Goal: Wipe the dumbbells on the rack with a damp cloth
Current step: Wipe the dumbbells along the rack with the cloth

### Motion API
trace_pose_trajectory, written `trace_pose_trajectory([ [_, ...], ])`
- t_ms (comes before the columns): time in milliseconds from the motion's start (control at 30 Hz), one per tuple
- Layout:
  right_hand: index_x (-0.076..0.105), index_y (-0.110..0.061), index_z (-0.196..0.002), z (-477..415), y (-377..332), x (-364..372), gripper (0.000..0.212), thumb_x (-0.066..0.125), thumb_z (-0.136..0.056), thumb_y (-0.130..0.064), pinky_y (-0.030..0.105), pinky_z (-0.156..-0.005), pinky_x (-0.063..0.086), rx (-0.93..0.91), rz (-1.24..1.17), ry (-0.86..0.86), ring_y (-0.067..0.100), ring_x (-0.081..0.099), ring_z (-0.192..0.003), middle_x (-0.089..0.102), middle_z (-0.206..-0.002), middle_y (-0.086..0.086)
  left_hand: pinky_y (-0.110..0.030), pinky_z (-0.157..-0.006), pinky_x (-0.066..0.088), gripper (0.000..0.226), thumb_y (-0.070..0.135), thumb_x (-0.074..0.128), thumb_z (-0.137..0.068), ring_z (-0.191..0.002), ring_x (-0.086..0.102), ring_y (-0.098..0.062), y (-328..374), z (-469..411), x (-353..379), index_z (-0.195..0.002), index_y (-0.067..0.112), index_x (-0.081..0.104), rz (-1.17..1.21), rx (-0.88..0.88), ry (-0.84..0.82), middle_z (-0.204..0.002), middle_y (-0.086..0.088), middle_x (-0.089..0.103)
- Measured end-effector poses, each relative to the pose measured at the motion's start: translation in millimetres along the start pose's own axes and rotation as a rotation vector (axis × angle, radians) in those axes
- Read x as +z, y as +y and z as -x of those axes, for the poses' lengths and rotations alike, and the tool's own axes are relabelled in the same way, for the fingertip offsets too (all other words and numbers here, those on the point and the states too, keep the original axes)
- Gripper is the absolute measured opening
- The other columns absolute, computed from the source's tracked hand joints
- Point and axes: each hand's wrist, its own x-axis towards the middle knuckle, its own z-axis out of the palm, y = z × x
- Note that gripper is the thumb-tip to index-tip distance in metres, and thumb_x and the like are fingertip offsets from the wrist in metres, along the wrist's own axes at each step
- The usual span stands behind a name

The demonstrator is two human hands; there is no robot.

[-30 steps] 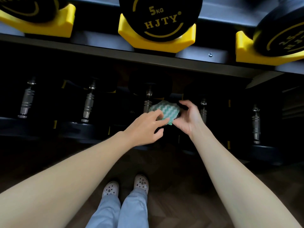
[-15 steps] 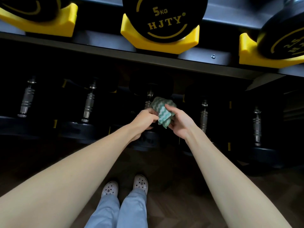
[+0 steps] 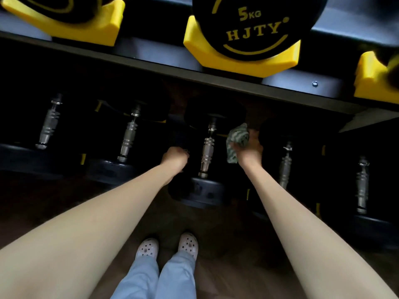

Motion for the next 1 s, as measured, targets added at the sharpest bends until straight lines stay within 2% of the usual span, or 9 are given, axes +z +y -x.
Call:
trace_pose_trajectory([
  [67, 0.042, -0.011, -0.133, -8, -2, 15, 0.045, 0.056, -0.091, -0.018, 0.034, -0.091, 0.042, -0.077, 0.098, 0.032, 0.035, 0.054, -0.115, 0.053, -0.13, 0.018, -0.041, -0.09, 0.053, 0.022, 0.008, 0.045, -0.093, -0.093, 0.063, -0.031, -10, -7, 0, -0.096, -0.001, 0.064, -0.03, -0.03, 0.0, -0.098, -0.02, 0.065],
  [167, 0.042, -0.012, -0.134, -9, -4, 39, 0.047, 0.055, -0.09, -0.011, 0.036, -0.095, 0.04, -0.15, 0.07, 0.04, 0.036, 0.052, -0.117, 0.048, -0.133, 0.019, -0.042, -0.085, 0.055, 0.023, 0.005, 0.049, -0.089, -0.088, 0.068, -0.033, -19, -12, -1, -0.072, 0.005, 0.064, 0.004, -0.041, 0.057, -0.086, -0.024, 0.069],
  [267, 0.043, -0.019, -0.138, -3, -6, 53, 0.046, 0.043, -0.095, -0.006, 0.034, -0.104, 0.032, -0.263, 0.095, -0.138, 0.034, 0.042, -0.127, 0.036, -0.144, 0.014, -0.042, -0.083, 0.056, 0.025, 0.004, 0.051, -0.085, -0.079, 0.07, -0.032, -23, -16, 0, -0.062, 0.009, 0.062, 0.08, -0.032, 0.104, -0.072, -0.02, 0.069],
  [500, 0.041, -0.02, -0.14, -8, -5, 38, 0.051, 0.045, -0.093, -0.001, 0.024, -0.105, 0.027, -0.365, 0.26, -0.349, 0.029, 0.035, -0.134, 0.035, -0.146, 0.013, -0.024, -0.058, 0.057, 0.016, 0.007, 0.052, -0.09, -0.065, 0.065, -0.023, -12, -9, -8, -0.084, -0.003, 0.063, 0.138, -0.071, 0.038, -0.072, -0.013, 0.063],
  [667, 0.044, -0.019, -0.138, 18, 1, 21, 0.058, 0.041, -0.087, 0.01, 0.008, -0.078, 0.038, -0.282, 0.267, -0.624, 0.025, 0.044, -0.129, 0.046, -0.139, 0.007, -0.021, -0.054, 0.055, 0.016, 0.005, 0.049, -0.091, -0.065, 0.064, -0.02, -12, -3, -17, -0.091, -0.004, 0.061, 0.207, -0.123, -0.015, -0.072, -0.013, 0.062],
  [767, 0.051, -0.017, -0.133, 24, -3, 16, 0.047, 0.042, -0.092, 0.003, 0.015, -0.094, 0.036, -0.301, 0.396, -0.763, 0.021, 0.046, -0.127, 0.047, -0.141, 0.007, -0.023, -0.059, 0.056, 0.019, 0.004, 0.045, -0.094, -0.068, 0.062, -0.018, -10, 4, -21, -0.1, -0.006, 0.06, 0.271, -0.136, -0.048, -0.078, -0.014, 0.062],
  [867, 0.052, -0.017, -0.132, 24, -23, 12, 0.053, 0.033, -0.089, 0.008, 0.0, -0.066, 0.041, -0.251, 0.576, -0.903, 0.017, 0.054, -0.11, 0.038, -0.147, 0.006, -0.027, -0.072, 0.052, 0.021, 0.002, 0.042, -0.095, -0.069, 0.06, -0.02, -10, 7, -24, -0.104, -0.009, 0.058, 0.323, -0.156, -0.055, -0.079, -0.017, 0.06],
  [900, 0.052, -0.018, -0.132, 23, -31, 11, 0.057, 0.032, -0.086, 0.01, 0.0, -0.061, 0.041, -0.231, 0.615, -0.944, 0.019, 0.053, -0.113, 0.035, -0.149, 0.008, -0.029, -0.073, 0.051, 0.022, 0.0, 0.041, -0.095, -0.07, 0.06, -0.021, -10, 8, -25, -0.106, -0.01, 0.057, 0.343, -0.159, -0.054, -0.079, -0.018, 0.059],
  [1000, 0.055, -0.019, -0.128, 17, -51, 6, 0.06, 0.041, -0.081, 0.015, 0.023, -0.087, 0.046, -0.16, 0.659, -0.993, 0.024, 0.043, -0.124, 0.04, -0.142, 0.006, -0.03, -0.072, 0.052, 0.022, 0.0, 0.041, -0.095, -0.07, 0.061, -0.024, -10, 10, -30, -0.105, -0.01, 0.058, 0.314, -0.162, -0.024, -0.076, -0.017, 0.059],
])
